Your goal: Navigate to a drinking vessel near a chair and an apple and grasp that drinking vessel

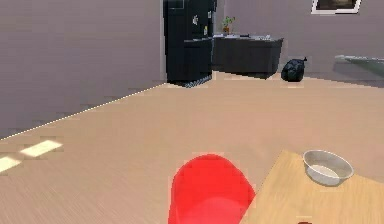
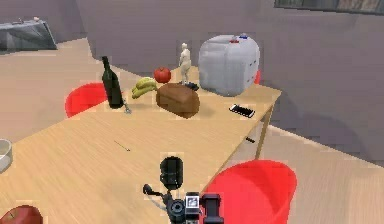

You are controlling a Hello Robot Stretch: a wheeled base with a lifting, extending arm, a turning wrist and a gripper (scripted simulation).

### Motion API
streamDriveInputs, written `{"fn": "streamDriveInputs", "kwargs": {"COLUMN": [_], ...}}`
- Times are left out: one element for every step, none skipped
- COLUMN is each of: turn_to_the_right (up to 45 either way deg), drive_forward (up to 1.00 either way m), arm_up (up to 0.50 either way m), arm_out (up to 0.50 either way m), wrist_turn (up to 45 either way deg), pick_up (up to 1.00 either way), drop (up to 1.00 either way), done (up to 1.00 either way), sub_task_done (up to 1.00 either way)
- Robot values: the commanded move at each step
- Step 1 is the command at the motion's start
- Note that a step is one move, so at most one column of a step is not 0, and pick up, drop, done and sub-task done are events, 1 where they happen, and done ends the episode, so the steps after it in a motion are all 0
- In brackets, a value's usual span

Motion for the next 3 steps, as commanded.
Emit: {"fn": "streamDriveInputs", "kwargs": {"turn_to_the_right": [0.0,0.0,0.0], "drive_forward": [0.0,0.0,0.0], "arm_up": [0.0,0.1,0.0], "arm_out": [0.0,0.0,0.0], "wrist_turn": [0.0,0.0,0.0], "pick_up": [1.0,0.0,0.0], "drop": [0.0,0.0,0.0], "done": [0.0,0.0,1.0], "sub_task_done": [0.0,0.0,0.0]}}
